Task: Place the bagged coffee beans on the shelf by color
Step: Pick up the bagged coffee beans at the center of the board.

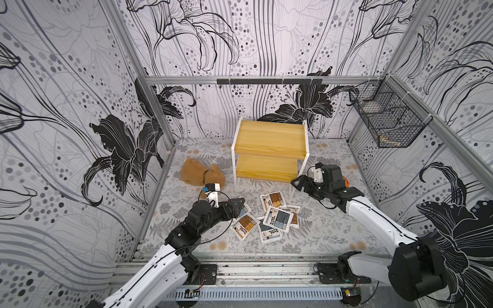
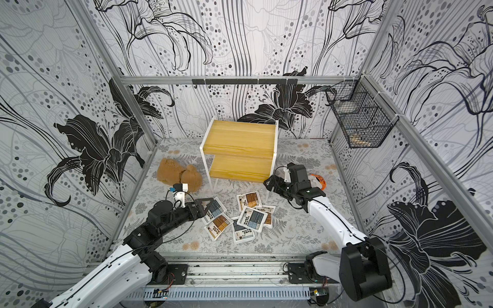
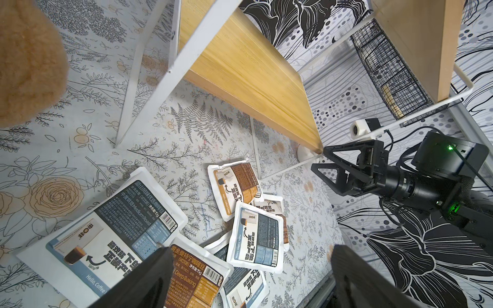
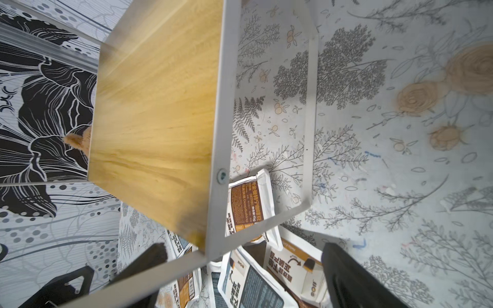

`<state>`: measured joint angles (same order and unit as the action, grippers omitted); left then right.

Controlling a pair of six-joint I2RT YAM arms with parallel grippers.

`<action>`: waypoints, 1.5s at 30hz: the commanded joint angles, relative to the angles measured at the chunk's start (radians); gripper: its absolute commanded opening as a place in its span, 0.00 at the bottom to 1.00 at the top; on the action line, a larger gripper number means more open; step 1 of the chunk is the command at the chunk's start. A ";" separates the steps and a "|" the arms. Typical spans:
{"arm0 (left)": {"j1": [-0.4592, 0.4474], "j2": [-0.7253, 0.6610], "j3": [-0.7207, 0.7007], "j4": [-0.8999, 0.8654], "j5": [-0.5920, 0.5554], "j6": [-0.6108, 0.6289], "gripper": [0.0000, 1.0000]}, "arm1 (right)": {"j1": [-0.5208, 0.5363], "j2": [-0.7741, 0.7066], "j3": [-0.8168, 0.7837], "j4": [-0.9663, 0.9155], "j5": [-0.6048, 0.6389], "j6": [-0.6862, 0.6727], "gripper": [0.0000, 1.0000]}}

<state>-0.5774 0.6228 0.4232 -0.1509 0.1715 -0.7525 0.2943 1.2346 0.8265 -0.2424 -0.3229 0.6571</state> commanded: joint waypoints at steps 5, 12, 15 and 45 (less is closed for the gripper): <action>-0.010 0.008 -0.023 0.104 0.053 -0.007 0.97 | 0.000 0.019 0.033 -0.039 0.023 -0.067 0.97; -0.153 0.121 -0.031 0.197 0.030 -0.038 0.97 | 0.000 -0.105 -0.027 -0.129 -0.072 -0.072 0.97; -0.219 0.182 -0.036 0.258 -0.008 -0.054 0.97 | 0.007 -0.187 -0.101 -0.124 -0.145 -0.015 0.99; -0.410 0.549 -0.010 0.495 -0.118 -0.231 1.00 | 0.217 -0.406 -0.620 0.213 -0.233 0.336 0.76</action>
<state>-0.9821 1.1660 0.4133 0.3019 0.0673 -0.9787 0.5007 0.8177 0.2184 -0.1135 -0.5404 0.9619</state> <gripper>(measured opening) 0.998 0.759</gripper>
